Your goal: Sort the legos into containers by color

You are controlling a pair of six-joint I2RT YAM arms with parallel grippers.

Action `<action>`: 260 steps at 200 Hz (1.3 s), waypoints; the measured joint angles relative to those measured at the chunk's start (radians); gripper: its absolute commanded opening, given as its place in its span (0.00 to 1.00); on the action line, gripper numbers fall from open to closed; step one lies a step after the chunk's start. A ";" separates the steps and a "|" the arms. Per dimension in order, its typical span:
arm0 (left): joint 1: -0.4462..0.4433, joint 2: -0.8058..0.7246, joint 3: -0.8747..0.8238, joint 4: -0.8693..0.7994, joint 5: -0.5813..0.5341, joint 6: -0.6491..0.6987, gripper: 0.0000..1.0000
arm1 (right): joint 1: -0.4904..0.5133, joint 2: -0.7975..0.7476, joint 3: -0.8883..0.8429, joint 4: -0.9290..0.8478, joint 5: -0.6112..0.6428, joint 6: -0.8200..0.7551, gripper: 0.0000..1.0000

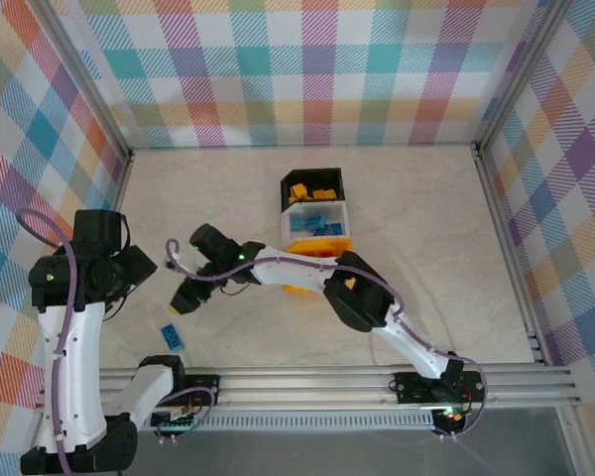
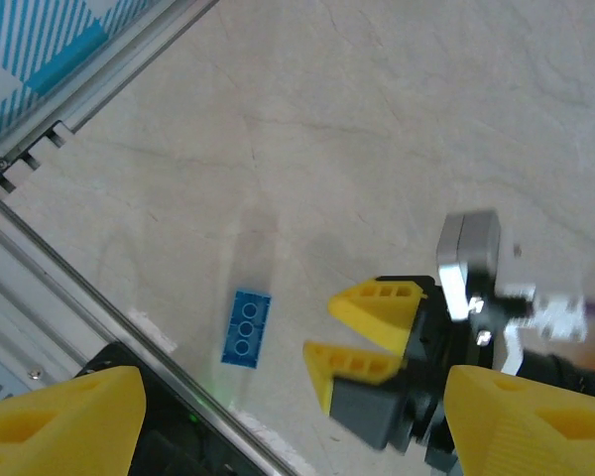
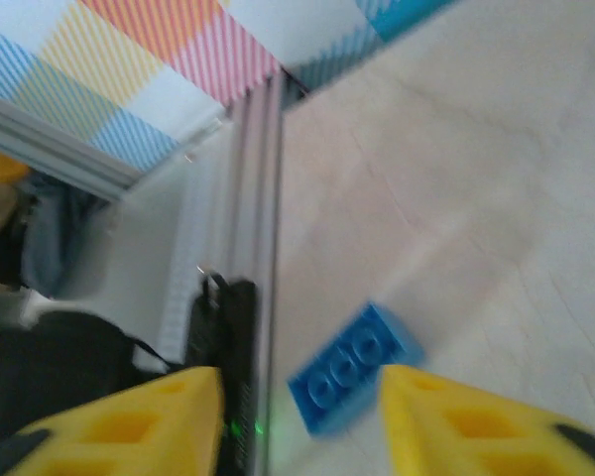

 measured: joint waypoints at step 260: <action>0.002 -0.066 -0.048 -0.053 -0.076 0.091 0.82 | 0.001 0.152 0.095 -0.193 0.119 0.513 0.48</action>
